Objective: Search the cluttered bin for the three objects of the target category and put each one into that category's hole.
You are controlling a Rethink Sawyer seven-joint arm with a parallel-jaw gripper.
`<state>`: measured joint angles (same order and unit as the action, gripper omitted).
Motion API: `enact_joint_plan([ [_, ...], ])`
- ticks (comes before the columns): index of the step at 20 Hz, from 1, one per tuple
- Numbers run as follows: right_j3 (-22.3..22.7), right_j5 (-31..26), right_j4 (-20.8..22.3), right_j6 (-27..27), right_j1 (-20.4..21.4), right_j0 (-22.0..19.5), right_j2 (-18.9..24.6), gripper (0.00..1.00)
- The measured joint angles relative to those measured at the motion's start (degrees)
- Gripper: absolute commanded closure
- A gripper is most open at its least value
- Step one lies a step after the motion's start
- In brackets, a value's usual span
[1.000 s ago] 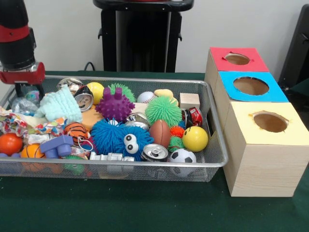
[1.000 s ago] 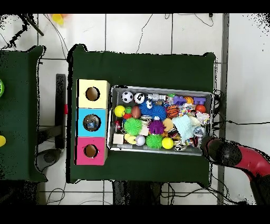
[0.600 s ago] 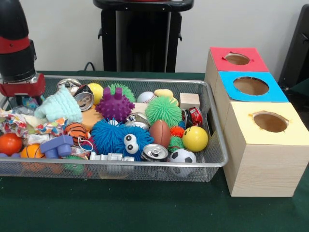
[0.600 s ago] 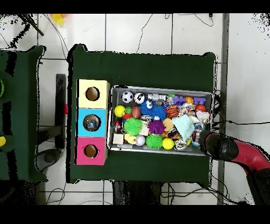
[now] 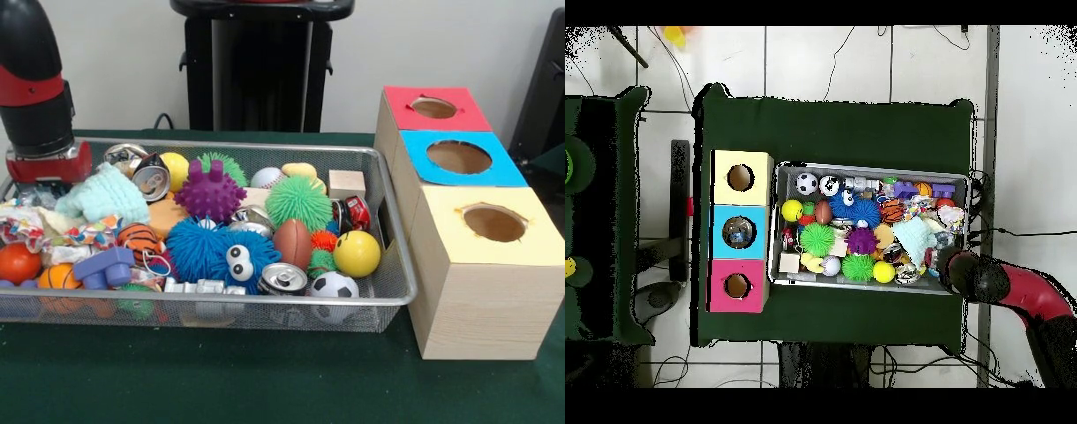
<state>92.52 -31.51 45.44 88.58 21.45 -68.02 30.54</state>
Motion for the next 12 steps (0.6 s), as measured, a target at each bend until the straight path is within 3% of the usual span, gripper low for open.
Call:
enact_joint_plan([
  [5,0.6,0.2,0.1,0.0,0.8,0.0,0.0,1.00],
  [12,5.1,-0.4,-1.8,0.0,7.5,0.5,0.0,1.00],
])
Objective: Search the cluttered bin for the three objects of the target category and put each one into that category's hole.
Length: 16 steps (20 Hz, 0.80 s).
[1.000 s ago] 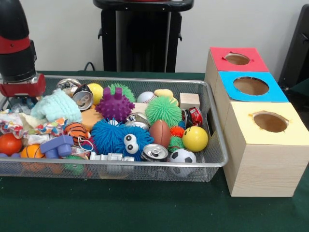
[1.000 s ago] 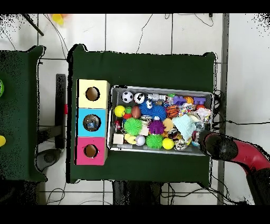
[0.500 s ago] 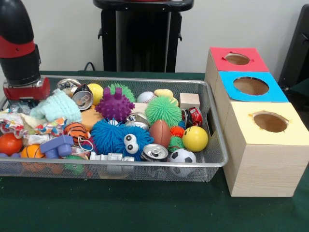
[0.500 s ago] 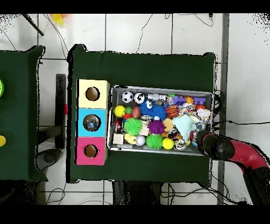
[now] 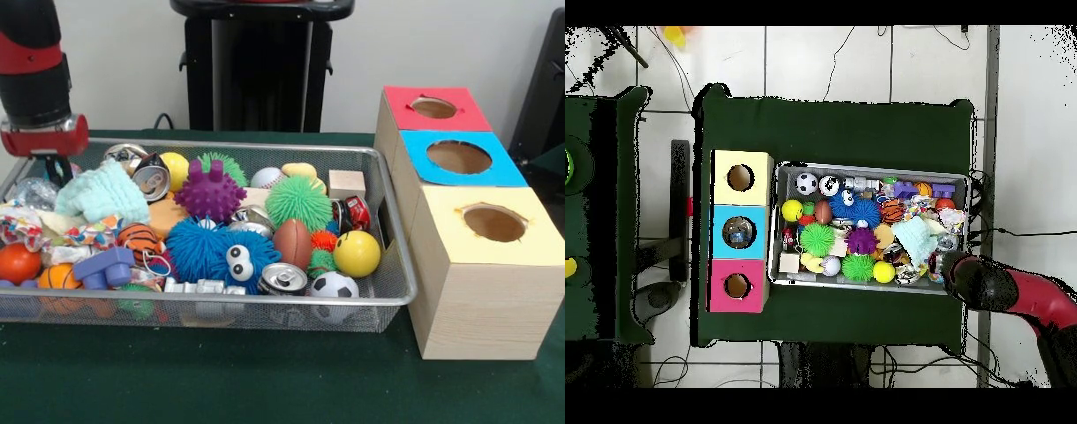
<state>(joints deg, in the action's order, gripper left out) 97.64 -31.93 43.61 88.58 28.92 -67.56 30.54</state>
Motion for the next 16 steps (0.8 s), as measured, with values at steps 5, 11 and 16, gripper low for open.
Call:
enact_joint_plan([
  [5,1.5,-2.9,-3.4,0.0,4.9,1.1,0.1,1.00],
  [11,2.0,-4.5,-5.5,0.0,7.5,2.0,0.1,1.00],
  [16,2.1,-4.5,-6.2,0.0,8.1,2.1,0.3,0.00],
])
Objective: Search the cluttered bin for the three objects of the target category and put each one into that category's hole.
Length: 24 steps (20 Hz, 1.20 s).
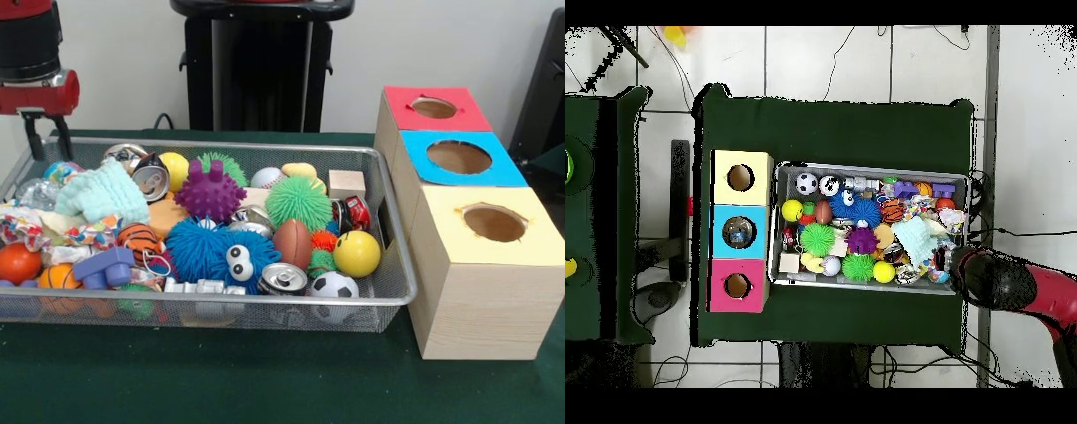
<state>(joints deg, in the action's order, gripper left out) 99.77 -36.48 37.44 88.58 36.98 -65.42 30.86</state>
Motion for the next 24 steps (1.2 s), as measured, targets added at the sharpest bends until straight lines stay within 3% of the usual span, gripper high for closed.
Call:
enact_joint_plan([
  [14,0.0,1.6,0.0,0.0,-0.2,0.0,1.1,0.00],
  [24,-1.3,2.0,0.0,0.0,-4.2,-0.1,1.8,0.00],
])
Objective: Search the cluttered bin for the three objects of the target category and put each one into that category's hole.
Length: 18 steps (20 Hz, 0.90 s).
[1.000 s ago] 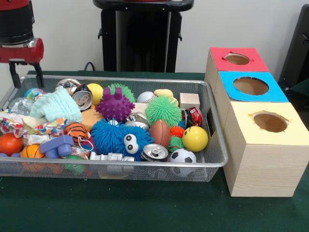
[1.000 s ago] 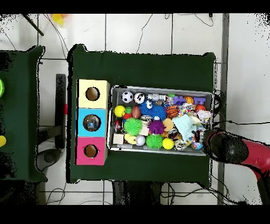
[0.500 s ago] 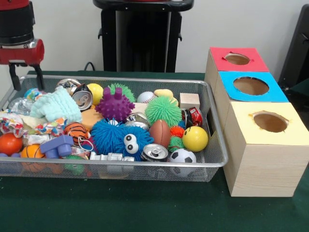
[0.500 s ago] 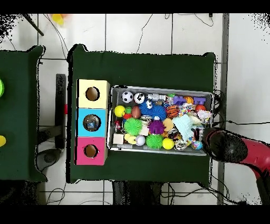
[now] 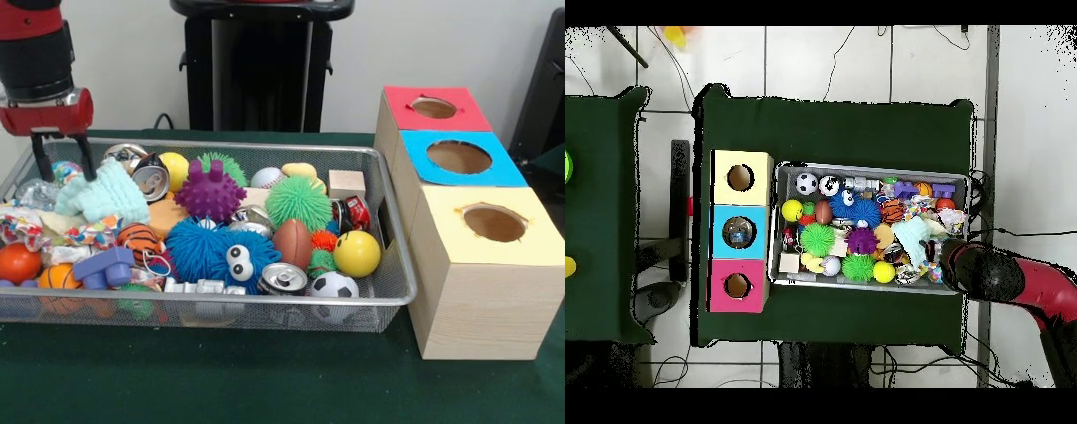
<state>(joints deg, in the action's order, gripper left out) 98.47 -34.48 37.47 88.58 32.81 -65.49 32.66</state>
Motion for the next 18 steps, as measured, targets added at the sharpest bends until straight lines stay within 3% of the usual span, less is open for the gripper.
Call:
enact_joint_plan([
  [10,-2.4,0.0,0.0,0.0,-3.7,-0.5,1.8,0.00],
  [18,-3.0,0.0,0.0,0.0,-2.9,-2.0,2.9,0.00],
])
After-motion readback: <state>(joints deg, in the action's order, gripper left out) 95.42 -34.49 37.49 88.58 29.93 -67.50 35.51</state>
